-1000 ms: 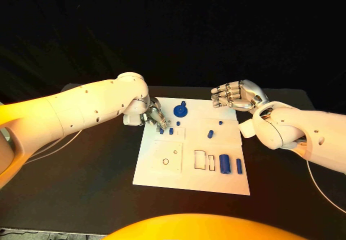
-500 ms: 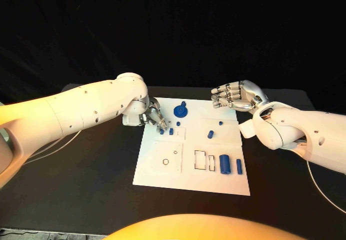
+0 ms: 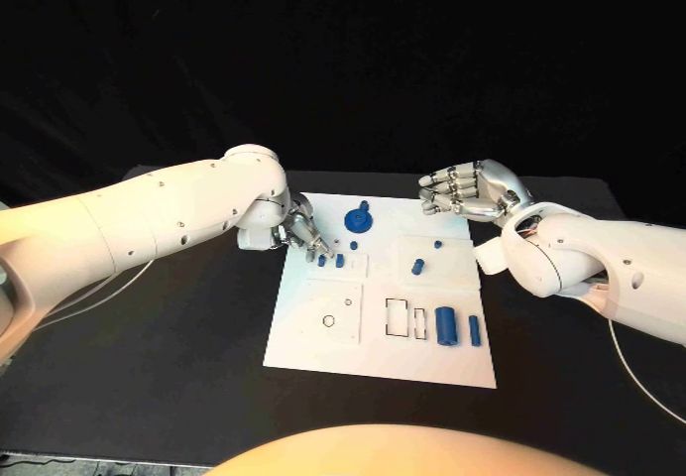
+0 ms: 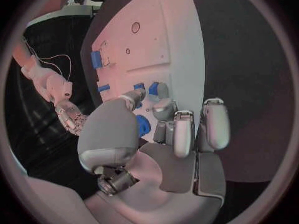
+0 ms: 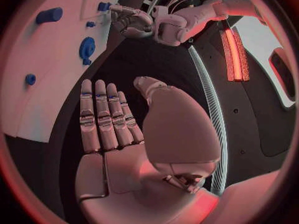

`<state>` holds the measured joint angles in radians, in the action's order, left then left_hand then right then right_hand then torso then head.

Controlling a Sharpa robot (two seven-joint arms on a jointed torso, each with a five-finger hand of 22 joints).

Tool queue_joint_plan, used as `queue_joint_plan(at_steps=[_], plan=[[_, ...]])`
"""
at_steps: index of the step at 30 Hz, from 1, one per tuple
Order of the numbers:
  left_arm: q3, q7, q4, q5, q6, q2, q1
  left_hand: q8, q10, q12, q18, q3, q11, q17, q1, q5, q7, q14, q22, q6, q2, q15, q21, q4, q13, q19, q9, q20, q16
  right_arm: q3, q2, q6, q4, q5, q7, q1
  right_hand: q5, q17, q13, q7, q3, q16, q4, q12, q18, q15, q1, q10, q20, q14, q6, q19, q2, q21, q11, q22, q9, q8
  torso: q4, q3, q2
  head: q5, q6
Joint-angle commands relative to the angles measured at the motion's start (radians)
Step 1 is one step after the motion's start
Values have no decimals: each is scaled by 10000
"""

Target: Assemble the parts on the task board

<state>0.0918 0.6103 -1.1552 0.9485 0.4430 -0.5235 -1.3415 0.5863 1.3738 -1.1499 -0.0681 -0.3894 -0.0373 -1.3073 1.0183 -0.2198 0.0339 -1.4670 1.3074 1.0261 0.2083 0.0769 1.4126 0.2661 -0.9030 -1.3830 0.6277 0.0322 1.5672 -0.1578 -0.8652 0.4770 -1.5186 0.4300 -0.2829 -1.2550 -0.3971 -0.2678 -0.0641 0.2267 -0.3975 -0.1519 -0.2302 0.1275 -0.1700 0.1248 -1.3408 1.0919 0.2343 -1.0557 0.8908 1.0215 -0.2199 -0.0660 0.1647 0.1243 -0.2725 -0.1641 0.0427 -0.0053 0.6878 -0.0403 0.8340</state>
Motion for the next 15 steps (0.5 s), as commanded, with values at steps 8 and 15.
queue_joint_plan(at_steps=[8,15], plan=[[-227,-234,-463,-226,-740,-371,-12,-38,-182,141,27,631,57,-2635,106,1102,25,-1038,91,-64,-97,15,-88,246,231,-24,-68,18,36,3,-4,-122,7,73,-137,18,-51,16,2,30,5,37,42,-50,-144,7,99,73,14,-69,86,51,27,-34,16,-29,18,39,-13,6,-14,18,-42],[-428,-830,-827,-574,-1759,-639,-15,-185,-742,681,-88,878,214,-2390,643,991,210,-959,-372,-558,-245,-80,-429,233,975,341,-152,93,-100,3,-11,-112,0,73,-143,31,-51,16,2,30,5,37,42,-50,-144,7,99,73,14,-69,86,51,27,-34,16,-29,18,39,7,2,-6,48,-79]])
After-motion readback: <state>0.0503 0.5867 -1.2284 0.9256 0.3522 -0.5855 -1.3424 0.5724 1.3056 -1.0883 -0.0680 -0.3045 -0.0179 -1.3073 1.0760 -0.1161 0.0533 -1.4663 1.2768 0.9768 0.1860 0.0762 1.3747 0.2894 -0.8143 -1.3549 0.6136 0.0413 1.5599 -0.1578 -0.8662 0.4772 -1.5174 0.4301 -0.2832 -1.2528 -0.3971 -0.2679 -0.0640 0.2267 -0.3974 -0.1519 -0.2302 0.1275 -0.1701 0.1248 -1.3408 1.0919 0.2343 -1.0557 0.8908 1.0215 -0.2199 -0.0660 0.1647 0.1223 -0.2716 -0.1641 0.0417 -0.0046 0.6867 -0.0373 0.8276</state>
